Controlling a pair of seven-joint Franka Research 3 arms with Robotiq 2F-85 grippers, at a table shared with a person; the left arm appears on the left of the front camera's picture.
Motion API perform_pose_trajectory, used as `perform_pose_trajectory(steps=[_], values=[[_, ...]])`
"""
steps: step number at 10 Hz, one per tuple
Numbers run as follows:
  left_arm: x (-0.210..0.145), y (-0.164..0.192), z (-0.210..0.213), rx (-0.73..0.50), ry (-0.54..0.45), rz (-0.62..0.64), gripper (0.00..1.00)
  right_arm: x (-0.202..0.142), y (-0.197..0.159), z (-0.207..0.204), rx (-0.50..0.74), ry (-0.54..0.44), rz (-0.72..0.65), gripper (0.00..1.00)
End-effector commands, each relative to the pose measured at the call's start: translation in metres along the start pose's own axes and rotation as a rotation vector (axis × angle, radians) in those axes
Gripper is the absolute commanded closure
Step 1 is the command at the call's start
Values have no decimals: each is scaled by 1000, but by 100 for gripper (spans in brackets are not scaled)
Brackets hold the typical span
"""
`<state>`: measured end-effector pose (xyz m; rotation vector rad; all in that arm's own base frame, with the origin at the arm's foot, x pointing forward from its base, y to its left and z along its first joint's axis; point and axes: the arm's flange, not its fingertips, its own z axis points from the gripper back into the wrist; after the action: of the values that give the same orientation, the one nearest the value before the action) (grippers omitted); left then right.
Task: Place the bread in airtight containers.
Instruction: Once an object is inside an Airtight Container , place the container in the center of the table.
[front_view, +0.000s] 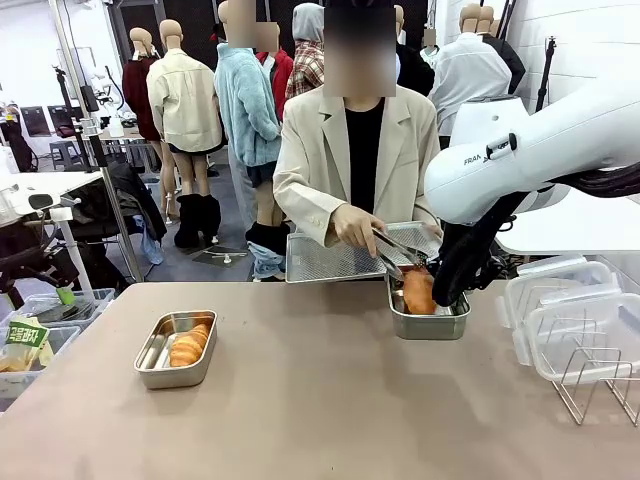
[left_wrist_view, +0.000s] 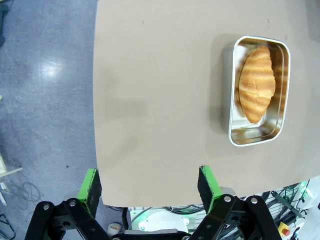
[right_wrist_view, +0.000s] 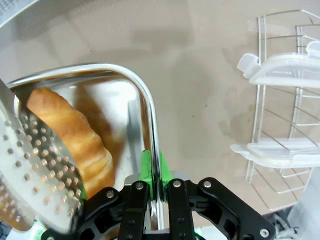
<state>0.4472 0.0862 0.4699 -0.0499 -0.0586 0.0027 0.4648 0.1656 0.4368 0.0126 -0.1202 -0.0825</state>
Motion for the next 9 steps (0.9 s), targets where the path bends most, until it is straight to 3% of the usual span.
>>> perform_pose_trajectory(steps=[1,9], values=[[0,0,-1,14,-13,19,0,-3,0,0,3,-18,-12,100],[0,0,-1,14,-13,19,0,-3,0,0,3,-18,-12,100]])
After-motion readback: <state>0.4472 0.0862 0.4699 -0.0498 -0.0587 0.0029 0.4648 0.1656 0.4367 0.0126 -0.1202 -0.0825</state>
